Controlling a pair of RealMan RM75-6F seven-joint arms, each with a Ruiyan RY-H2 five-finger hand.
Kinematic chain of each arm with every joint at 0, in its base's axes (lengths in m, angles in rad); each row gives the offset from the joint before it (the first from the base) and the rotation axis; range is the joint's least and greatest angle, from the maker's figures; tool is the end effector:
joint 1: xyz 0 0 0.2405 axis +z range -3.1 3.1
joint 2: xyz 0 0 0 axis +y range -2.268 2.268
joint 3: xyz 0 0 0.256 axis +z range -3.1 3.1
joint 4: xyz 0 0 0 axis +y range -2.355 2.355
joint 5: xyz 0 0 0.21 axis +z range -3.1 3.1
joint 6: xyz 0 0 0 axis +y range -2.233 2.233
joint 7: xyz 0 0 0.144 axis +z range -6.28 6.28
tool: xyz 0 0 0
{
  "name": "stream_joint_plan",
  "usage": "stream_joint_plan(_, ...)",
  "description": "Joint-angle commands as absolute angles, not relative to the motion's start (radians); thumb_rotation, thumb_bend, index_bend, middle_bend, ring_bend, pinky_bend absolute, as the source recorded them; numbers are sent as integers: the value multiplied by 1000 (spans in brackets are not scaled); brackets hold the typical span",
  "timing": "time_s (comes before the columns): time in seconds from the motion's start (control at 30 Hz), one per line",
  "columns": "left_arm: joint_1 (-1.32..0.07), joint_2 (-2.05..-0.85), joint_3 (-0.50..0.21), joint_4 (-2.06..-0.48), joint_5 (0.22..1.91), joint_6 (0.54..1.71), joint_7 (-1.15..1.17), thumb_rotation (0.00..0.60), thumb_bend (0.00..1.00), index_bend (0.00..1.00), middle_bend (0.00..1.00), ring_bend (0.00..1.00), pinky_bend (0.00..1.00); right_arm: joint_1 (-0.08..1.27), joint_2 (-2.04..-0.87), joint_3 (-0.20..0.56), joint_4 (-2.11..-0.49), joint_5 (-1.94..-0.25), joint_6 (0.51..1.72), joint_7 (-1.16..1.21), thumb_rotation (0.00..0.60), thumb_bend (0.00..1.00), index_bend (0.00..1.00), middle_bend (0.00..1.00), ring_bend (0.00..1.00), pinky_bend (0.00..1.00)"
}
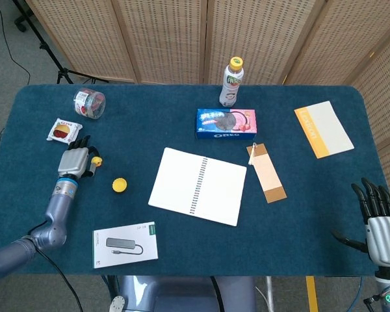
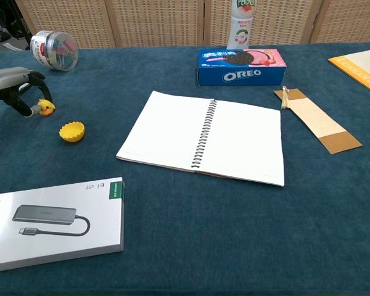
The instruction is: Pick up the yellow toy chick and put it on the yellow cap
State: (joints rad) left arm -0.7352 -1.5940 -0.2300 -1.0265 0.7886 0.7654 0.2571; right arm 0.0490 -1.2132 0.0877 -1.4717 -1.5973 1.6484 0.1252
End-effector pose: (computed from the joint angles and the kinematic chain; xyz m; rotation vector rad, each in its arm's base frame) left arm -0.2696 0.4081 0.0196 -1.4765 -1.1674 -0.6323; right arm -0.3112 -0.1758 0.1625 1.3071 -0.7962 1.1149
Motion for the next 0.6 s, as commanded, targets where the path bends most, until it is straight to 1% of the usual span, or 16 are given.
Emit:
stream_joint_plan(0.03,-735,-1597,-230,-1025,790,768,259,600,515,406,0,0,0,49,-1213,88,-1471,-1598,1650,127,600,0,0,0,0,0)
stream_joint_plan(0.3,-731,-1597,-230,-1039,801,779,260,600,519,430,0,0,0,48,-1214,89,-1468,-1598,1654,131,600,0,0,0,0,0)
stream_joint_plan(0.6,-724,-1566,-239,-1090,810,807,265,600,527,435,0,0,0,47,-1214,90,-1468,-1597,1653,132,600,0,0,0,0,0)
